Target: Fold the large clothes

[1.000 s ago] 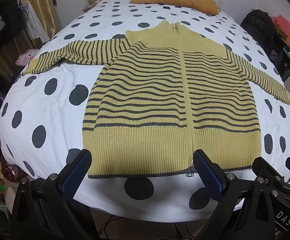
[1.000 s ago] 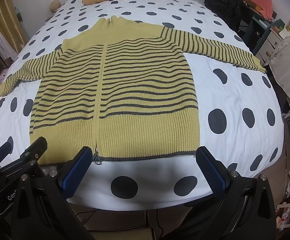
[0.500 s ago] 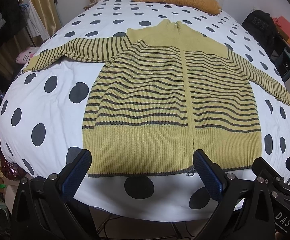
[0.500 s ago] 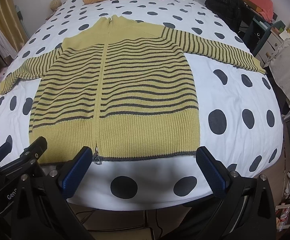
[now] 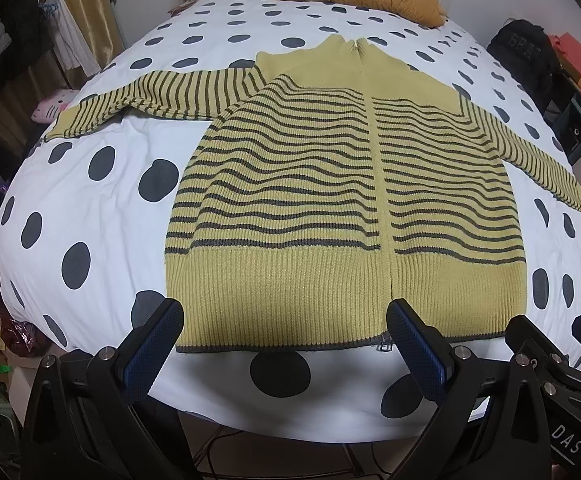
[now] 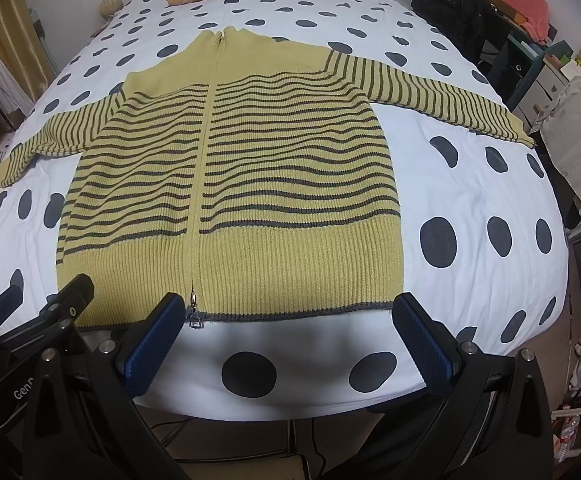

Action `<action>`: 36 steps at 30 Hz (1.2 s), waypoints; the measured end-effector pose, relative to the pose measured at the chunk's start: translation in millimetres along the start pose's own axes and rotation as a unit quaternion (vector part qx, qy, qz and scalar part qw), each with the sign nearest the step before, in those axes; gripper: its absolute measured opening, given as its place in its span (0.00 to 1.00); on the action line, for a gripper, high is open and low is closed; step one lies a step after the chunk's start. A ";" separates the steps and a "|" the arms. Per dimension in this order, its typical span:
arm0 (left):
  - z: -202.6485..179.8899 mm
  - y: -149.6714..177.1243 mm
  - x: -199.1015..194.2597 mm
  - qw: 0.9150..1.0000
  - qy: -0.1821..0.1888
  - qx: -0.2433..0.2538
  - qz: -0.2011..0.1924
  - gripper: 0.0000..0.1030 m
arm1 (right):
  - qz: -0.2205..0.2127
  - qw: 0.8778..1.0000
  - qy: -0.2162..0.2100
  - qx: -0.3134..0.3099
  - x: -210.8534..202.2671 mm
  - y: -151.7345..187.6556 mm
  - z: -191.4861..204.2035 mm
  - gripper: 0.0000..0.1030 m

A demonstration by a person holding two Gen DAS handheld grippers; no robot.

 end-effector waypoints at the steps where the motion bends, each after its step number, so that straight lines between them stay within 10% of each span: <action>1: 0.0 0.0 0.5 1.000 0.000 0.000 0.001 0.98 | 0.000 1.000 0.000 0.000 0.6 0.2 -0.3 1.00; 27: 61.6 -21.8 56.0 0.998 -0.012 -0.048 0.036 0.99 | 0.028 0.999 0.019 -0.025 44.1 -21.9 38.2 1.00; 36: 229.3 -74.6 105.3 0.978 -0.001 -0.207 0.020 0.98 | 0.043 0.997 0.031 -0.051 73.1 -27.8 60.9 1.00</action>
Point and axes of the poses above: each gripper's, at about its wrist camera, not at the fingertips, and x roughly the way its jaws point, z to its left, y to its underside, the point moved 7 cm from there along x, roughly the way its jaws point, and after that the axes turned 5 degrees about x, right-handed, at the moved point
